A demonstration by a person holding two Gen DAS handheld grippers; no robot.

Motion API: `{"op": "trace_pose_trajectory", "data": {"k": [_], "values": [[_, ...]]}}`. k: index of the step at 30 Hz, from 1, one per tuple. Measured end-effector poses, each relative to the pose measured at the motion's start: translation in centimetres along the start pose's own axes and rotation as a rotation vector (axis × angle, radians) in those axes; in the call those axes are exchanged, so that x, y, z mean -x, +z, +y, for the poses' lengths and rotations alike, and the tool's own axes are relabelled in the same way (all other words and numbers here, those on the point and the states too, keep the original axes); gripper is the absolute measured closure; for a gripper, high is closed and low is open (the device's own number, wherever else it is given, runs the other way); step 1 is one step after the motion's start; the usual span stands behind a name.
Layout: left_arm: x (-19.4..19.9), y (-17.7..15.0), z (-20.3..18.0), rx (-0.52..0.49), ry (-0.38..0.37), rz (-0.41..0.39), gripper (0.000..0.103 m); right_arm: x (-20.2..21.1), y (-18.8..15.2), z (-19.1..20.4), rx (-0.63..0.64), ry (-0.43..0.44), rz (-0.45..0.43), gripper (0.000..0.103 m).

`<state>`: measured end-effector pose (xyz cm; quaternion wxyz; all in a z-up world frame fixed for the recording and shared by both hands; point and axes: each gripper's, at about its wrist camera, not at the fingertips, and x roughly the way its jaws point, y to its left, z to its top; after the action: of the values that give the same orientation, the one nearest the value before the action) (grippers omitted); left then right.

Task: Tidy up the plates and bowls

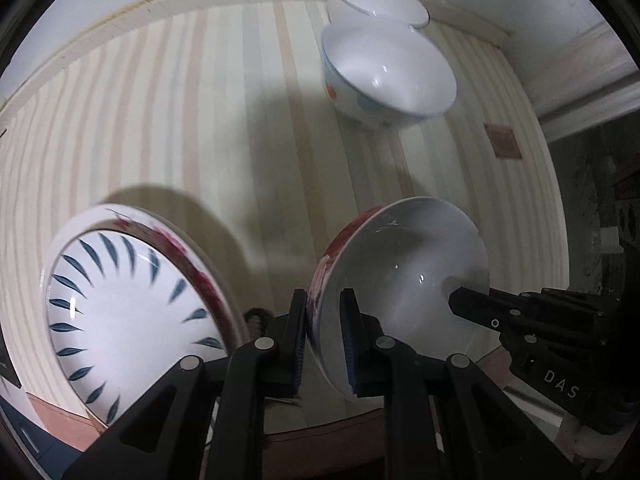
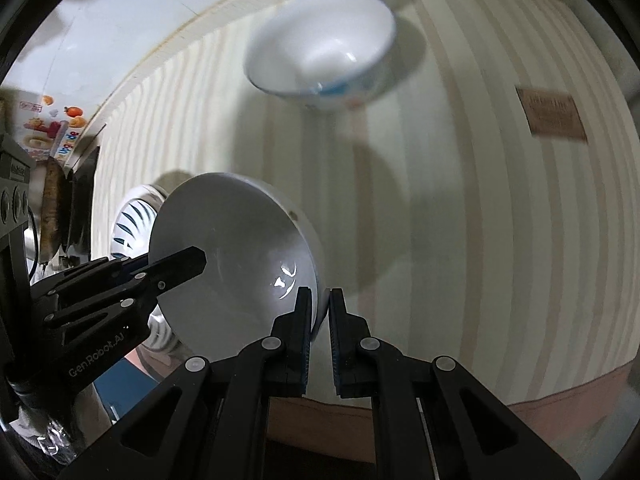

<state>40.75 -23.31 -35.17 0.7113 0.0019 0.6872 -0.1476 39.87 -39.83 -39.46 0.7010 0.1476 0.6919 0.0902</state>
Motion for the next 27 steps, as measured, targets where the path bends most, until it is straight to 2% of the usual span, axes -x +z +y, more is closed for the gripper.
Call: {"op": "trace_pose_trajectory", "data": {"k": [8, 24, 27], "values": [[-1.9, -0.3, -1.2, -0.024, 0.026, 0.028, 0.089, -0.9, -1.1, -2.2, -0.035, 0.004, 0.012, 0.093], [-3.5, -0.2, -1.9, -0.034, 0.043, 0.061, 0.089, -1.8, -1.0, -2.4, -0.047, -0.009, 0.032, 0.092], [-3.7, 0.0, -1.9, -0.027, 0.037, 0.069, 0.089, -1.8, -0.7, -2.3, -0.053, -0.001, 0.035, 0.089]]}}
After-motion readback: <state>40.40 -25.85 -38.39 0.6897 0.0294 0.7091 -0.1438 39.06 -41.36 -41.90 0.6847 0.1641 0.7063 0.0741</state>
